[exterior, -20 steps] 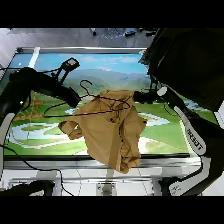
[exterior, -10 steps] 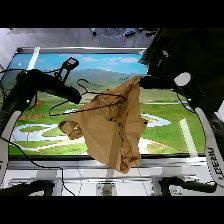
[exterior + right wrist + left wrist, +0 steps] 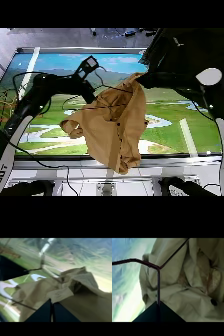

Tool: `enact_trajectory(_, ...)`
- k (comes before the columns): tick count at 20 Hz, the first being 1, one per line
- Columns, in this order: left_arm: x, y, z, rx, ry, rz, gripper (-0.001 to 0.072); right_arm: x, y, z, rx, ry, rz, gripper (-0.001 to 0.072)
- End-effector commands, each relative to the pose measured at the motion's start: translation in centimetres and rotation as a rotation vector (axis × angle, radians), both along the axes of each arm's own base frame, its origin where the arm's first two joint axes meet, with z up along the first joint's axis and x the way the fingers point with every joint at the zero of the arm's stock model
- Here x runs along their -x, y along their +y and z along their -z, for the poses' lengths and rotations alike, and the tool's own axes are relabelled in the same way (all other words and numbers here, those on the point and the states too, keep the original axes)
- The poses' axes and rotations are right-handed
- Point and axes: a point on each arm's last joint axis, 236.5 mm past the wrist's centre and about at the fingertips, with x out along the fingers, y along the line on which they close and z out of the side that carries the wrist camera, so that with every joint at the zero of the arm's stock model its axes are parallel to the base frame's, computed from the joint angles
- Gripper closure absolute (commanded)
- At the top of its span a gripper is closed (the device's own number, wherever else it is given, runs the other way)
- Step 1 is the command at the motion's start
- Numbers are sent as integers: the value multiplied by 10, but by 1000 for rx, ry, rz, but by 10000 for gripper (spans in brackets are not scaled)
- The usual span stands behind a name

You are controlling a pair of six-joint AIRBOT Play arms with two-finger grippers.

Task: Fold the clothes and pants, and hang the long-sleeved shirts on hangers.

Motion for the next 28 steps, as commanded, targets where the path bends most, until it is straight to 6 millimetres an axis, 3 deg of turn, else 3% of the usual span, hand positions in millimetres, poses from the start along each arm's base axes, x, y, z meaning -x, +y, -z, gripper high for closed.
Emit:
enact_trajectory(1, -10, -30, -28, 71, -148, 30, 677, 57, 28, -35, -79, -11, -190, 682)
enact_trajectory(5, -11, -54, -60, 249, -188, 37, 677, 106, 58, -49, -68, -35, -336, 681)
enact_trajectory(8, -8, -63, -73, 285, -239, 87, 677, 122, 65, -31, 28, -23, -394, 680)
enact_trajectory(12, 8, -86, -101, 406, -299, 199, 677, 117, 50, 5, 244, -40, -396, 655)
enact_trajectory(13, 8, -87, -104, 435, -291, 192, 677, 117, 45, 10, 292, -69, -416, 537)
enact_trajectory(14, 8, -87, -101, 433, -286, 189, 677, 115, 40, 8, 316, -107, -424, 363)
enact_trajectory(15, 8, -87, -95, 428, -273, 188, 677, 114, 36, -3, 324, -166, -416, 296)
enact_trajectory(17, 7, -83, -78, 405, -250, 182, 677, 111, 24, -44, 362, -353, -388, 296)
enact_trajectory(18, 8, -83, -72, 400, -239, 179, 677, 110, 15, -74, 396, -485, -351, 297)
enact_trajectory(20, 8, -82, -69, 397, -232, 177, 677, 97, -21, -131, 514, -733, -193, 302)
enact_trajectory(21, 9, -83, -70, 405, -231, 177, 677, 87, -41, -146, 594, -814, -120, 302)
enact_trajectory(22, 10, -84, -72, 409, -230, 179, 677, 75, -61, -146, 673, -831, -78, 302)
enact_trajectory(23, 12, -85, -74, 411, -233, 184, 677, 63, -76, -132, 730, -791, -71, 302)
enact_trajectory(26, 20, -86, -87, 422, -254, 195, 677, 23, -111, -57, 764, -533, -117, 302)
enact_trajectory(28, 25, -85, -100, 432, -275, 201, 677, 1, -112, -17, 715, -422, -160, 302)
